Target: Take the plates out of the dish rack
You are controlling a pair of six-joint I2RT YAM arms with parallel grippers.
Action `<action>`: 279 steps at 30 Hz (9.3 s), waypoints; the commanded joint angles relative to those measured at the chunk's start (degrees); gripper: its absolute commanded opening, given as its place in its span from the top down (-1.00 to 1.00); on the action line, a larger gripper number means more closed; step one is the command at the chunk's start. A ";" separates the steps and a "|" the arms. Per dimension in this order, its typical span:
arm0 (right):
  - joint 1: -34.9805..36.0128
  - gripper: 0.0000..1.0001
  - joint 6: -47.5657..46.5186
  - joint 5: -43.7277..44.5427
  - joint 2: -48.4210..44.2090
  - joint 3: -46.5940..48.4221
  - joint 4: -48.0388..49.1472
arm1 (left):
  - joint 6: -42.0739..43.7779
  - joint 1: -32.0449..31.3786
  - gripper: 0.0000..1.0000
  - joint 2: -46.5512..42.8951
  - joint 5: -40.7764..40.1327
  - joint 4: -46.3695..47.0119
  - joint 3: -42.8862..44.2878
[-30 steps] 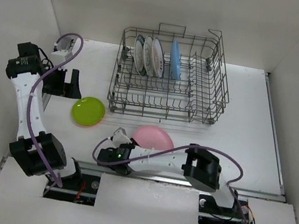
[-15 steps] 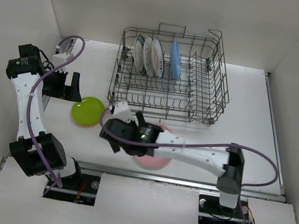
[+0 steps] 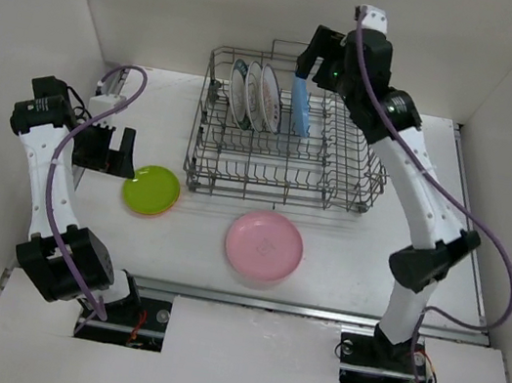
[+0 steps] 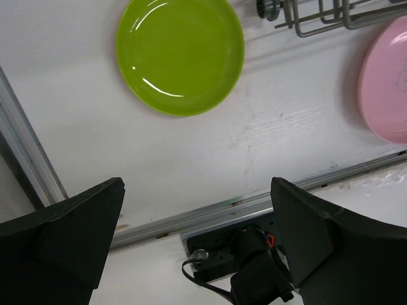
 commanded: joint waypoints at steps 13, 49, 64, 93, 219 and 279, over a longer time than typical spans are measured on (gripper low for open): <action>-7.39 -0.33 -11.33 -11.38 23.80 5.96 8.44 | -0.37 0.02 -1.00 1.90 -6.97 -0.67 1.95; 10.17 1.00 -32.25 12.24 -5.07 -14.39 19.61 | -2.75 0.02 -1.00 7.35 -6.45 -4.27 6.52; 45.33 1.00 14.41 36.07 -0.11 -22.61 -41.26 | -2.75 0.02 -1.00 6.29 -4.25 -3.74 7.05; 44.82 -1.00 7.03 20.53 2.39 -19.64 -28.73 | 1.11 0.02 -1.00 1.62 -1.45 -9.80 9.84; -8.27 -1.00 -6.41 13.49 -3.60 -26.90 10.47 | -39.75 -8.95 0.87 50.58 -10.14 23.33 37.46; -10.73 -1.00 -4.92 8.48 -8.52 -33.32 6.16 | -37.64 -43.31 -0.09 49.80 -27.01 30.80 53.46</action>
